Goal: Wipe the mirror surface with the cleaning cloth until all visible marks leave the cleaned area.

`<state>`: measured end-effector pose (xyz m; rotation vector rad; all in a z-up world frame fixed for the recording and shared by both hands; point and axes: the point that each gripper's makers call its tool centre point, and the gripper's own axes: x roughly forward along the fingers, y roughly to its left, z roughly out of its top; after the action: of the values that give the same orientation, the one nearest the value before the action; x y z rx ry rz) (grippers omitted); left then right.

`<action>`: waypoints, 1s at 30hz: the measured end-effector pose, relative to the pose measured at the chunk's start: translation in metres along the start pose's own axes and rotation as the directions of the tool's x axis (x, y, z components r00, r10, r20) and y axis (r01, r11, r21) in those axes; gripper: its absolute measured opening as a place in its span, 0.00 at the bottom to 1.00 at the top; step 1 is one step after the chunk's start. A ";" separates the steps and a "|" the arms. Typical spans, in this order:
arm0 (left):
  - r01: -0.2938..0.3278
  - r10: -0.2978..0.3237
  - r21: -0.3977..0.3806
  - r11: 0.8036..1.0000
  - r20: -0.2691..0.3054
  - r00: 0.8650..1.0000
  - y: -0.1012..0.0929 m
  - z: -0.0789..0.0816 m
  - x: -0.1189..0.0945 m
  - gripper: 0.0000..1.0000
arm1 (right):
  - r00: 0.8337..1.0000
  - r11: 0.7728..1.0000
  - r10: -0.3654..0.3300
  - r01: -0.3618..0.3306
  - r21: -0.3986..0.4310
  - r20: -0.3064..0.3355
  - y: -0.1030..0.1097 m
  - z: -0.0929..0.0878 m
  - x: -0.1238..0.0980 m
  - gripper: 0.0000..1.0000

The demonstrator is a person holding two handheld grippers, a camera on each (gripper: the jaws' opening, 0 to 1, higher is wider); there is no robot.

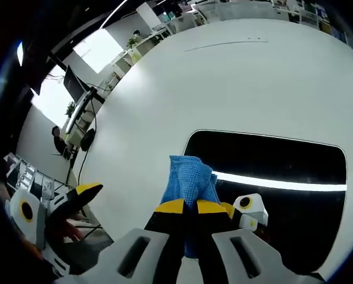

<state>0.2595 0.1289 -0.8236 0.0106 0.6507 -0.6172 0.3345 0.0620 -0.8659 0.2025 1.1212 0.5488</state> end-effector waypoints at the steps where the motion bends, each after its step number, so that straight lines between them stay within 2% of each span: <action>1: 0.004 -0.004 -0.002 1.000 -0.002 1.000 -0.001 0.000 0.001 0.99 | 1.000 1.000 -0.005 0.005 -0.009 0.008 -0.002 0.003 0.001 0.00; 6: 0.013 -0.013 -0.003 1.000 -0.009 1.000 -0.003 -0.002 0.001 0.98 | 1.000 1.000 -0.005 0.005 0.007 0.013 -0.002 0.014 0.007 0.00; 21: 0.016 -0.016 -0.019 1.000 -0.010 1.000 -0.002 -0.002 -0.001 0.98 | 0.999 0.999 -0.036 0.036 -0.025 0.024 -0.011 0.048 0.019 0.00; 27: 0.041 -0.041 -0.002 0.999 -0.041 0.998 -0.006 -0.008 0.000 0.98 | 0.999 0.999 -0.043 0.044 -0.021 0.032 -0.015 0.060 0.024 0.00; 30: 0.041 -0.041 -0.004 0.999 -0.036 0.998 -0.007 -0.007 0.000 0.98 | 0.999 0.999 -0.037 0.036 0.002 0.030 -0.018 0.063 0.023 0.00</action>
<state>0.2521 0.1248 -0.8280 0.0052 0.6887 -0.6565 0.4035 0.0657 -0.8649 0.1906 1.0943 0.5110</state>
